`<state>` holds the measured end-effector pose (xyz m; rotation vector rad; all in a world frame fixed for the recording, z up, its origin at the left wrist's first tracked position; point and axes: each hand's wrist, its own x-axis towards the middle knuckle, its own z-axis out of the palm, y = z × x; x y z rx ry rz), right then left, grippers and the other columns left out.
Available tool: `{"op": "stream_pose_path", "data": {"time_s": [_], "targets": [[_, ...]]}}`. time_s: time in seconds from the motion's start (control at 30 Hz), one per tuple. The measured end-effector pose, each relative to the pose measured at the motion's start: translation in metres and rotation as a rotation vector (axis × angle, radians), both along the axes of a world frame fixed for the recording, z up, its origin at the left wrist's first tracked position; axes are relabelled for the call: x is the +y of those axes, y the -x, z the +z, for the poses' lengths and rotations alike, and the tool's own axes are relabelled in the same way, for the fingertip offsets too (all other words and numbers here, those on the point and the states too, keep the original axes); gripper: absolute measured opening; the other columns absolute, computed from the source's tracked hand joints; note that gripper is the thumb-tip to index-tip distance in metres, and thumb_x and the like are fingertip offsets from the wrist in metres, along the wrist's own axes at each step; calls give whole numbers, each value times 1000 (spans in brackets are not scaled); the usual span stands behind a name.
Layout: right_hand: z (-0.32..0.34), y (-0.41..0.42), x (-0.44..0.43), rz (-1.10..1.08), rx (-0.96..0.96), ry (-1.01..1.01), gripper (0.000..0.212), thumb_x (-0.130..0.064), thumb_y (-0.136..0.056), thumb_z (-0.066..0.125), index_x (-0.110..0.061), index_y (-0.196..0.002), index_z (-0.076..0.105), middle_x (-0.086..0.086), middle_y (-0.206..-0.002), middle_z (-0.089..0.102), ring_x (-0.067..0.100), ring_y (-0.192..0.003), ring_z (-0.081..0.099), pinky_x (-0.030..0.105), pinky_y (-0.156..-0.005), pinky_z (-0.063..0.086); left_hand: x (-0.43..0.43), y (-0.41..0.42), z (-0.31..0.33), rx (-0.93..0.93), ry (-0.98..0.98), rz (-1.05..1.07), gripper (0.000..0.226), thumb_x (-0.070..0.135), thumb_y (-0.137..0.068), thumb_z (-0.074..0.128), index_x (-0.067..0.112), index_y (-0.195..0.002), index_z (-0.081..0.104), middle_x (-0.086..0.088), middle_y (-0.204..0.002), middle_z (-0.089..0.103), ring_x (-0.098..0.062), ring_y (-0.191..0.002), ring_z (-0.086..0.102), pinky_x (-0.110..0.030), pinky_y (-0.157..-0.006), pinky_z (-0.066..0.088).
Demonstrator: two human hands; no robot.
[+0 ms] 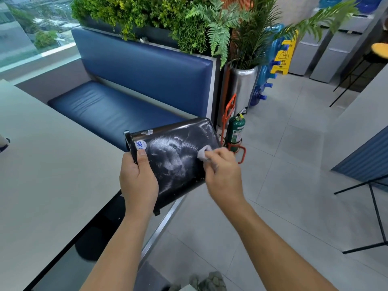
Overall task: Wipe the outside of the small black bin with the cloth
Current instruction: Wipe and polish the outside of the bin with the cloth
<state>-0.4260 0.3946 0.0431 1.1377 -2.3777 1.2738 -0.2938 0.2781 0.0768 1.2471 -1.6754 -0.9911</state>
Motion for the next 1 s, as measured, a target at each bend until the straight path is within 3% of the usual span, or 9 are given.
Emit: {"op": "stream_pose_path", "data": {"time_s": [0.13, 0.23, 0.33, 0.47, 0.63, 0.73, 0.8, 0.87, 1.0], "targets": [[14, 15, -13, -83, -13, 61, 17, -3, -95, 69, -5, -110, 77, -1, -95, 61, 20, -90, 57, 31, -81, 51, 7, 3, 0, 1, 4, -21, 36, 42, -114, 40, 19, -87, 47, 4, -75, 51, 3, -65, 50, -14, -56, 35], [12, -25, -13, 50, 43, 69, 16, -1, -94, 70, -4, -108, 77, 2, -95, 62, 21, -89, 55, 26, -79, 47, 9, 6, -1, 5, -16, 6, 36, 42, -114, 40, 17, -90, 50, 5, -76, 52, 0, -67, 52, -18, -59, 35], [-7, -47, 9, 148, 49, 31, 22, 1, -92, 70, -4, -113, 75, 3, -99, 64, 22, -89, 57, 31, -77, 51, 4, 2, -1, 17, -28, 37, 38, 42, -114, 41, 12, -92, 50, 4, -75, 51, -4, -65, 51, -15, -54, 34], [-16, -8, 19, -20, 20, 48, 20, 0, -93, 70, -4, -112, 76, 2, -96, 61, 23, -87, 58, 41, -75, 54, -1, -2, -1, 52, -42, 39, 39, 42, -114, 40, 11, -94, 51, 3, -75, 50, -10, -66, 48, -23, -58, 37], [-8, -32, 6, 39, 37, 117, 18, -1, -94, 70, -4, -111, 76, 2, -95, 60, 21, -87, 55, 26, -78, 48, 5, 8, 1, 41, -49, 34, 38, 42, -114, 40, 14, -93, 51, 4, -75, 51, -10, -67, 50, -16, -56, 36], [-24, -53, 19, 149, 35, 74, 23, 2, -91, 73, -5, -113, 75, 2, -101, 64, 21, -90, 58, 28, -78, 51, 2, 6, 0, 33, -54, 53, 36, 39, -115, 40, 11, -94, 52, 3, -76, 51, -10, -66, 48, -13, -54, 36], [-33, -37, 26, 75, -18, 89, 24, 3, -89, 75, -6, -112, 76, 1, -100, 65, 21, -89, 61, 35, -78, 54, -4, 3, -2, 33, -71, 72, 37, 38, -115, 40, 9, -95, 52, 2, -75, 50, -12, -66, 47, -16, -53, 34], [-35, -13, 28, -57, -80, 123, 24, 3, -89, 75, -8, -110, 76, 0, -98, 64, 21, -88, 62, 39, -78, 54, -7, 1, -4, 34, -90, 77, 37, 39, -115, 40, 9, -95, 52, 1, -75, 50, -14, -65, 47, -28, -58, 37], [-22, -20, 20, -9, -33, 166, 20, 1, -91, 73, -7, -109, 75, 1, -97, 63, 20, -88, 60, 30, -79, 52, -3, 2, -4, 20, -109, 57, 40, 44, -114, 40, 14, -89, 48, 1, -74, 50, -18, -67, 49, -36, -60, 36]]}}
